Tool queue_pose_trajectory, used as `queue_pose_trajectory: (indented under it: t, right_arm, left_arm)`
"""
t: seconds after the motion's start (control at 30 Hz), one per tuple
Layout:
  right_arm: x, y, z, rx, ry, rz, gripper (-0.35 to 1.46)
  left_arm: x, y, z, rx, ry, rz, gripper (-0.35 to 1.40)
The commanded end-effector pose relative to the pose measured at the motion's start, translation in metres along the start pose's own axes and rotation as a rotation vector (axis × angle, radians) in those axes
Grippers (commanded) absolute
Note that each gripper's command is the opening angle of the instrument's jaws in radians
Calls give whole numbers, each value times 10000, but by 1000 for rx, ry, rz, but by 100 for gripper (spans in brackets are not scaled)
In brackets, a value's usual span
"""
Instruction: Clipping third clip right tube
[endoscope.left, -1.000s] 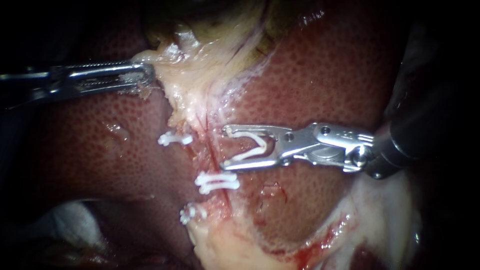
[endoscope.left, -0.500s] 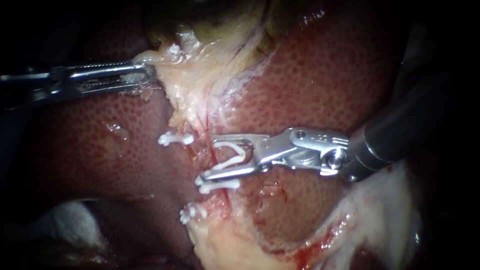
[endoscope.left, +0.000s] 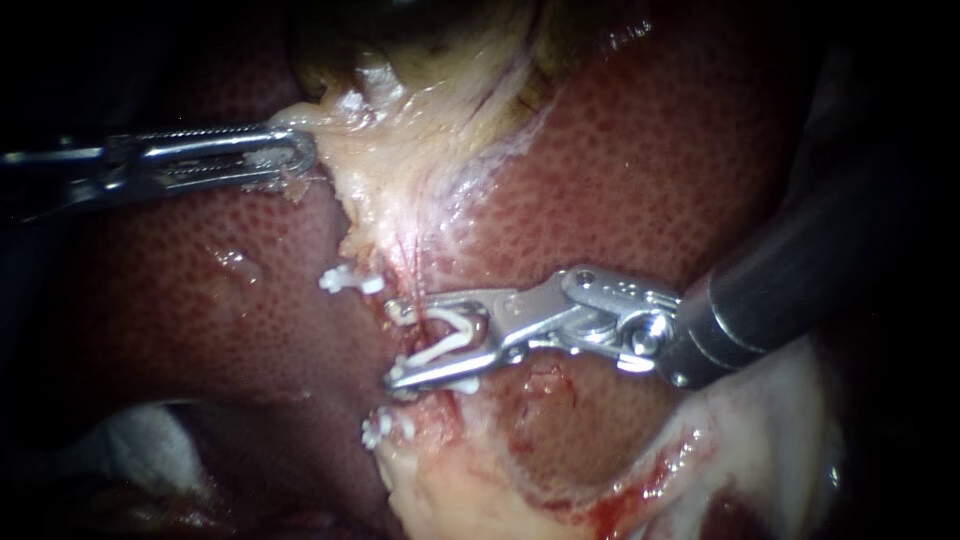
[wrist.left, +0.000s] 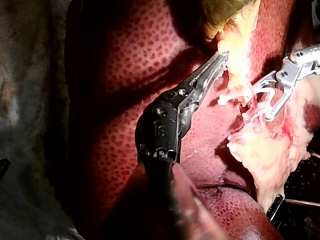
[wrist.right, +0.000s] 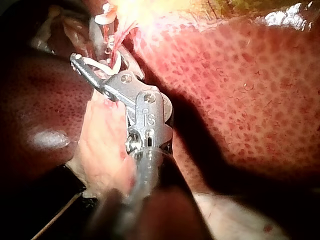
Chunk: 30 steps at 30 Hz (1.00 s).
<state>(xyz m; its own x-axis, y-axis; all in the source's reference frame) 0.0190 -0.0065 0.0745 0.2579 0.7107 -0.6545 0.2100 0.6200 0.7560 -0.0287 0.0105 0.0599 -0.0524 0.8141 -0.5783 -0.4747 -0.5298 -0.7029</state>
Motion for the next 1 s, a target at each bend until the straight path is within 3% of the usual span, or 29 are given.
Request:
queue_pose_trajectory:
  t: [0.03, 0.43, 0.67, 1.0]
  right_arm:
    - [2, -1, 0, 5, 8, 4, 49]
    - [27, -3, -8, 29, 46, 20, 45]
    - [30, -1, -10, 32, 47, 28, 39]
    - [28, 1, -14, 31, 47, 69, -16]
  left_arm:
    - [0, -1, 0, -1, 0, -1, -35]
    - [-1, -4, 1, -1, 0, -1, -35]
    - [-1, -3, 2, 0, 0, -1, -35]
    - [-2, -3, 3, 1, 1, 0, -35]
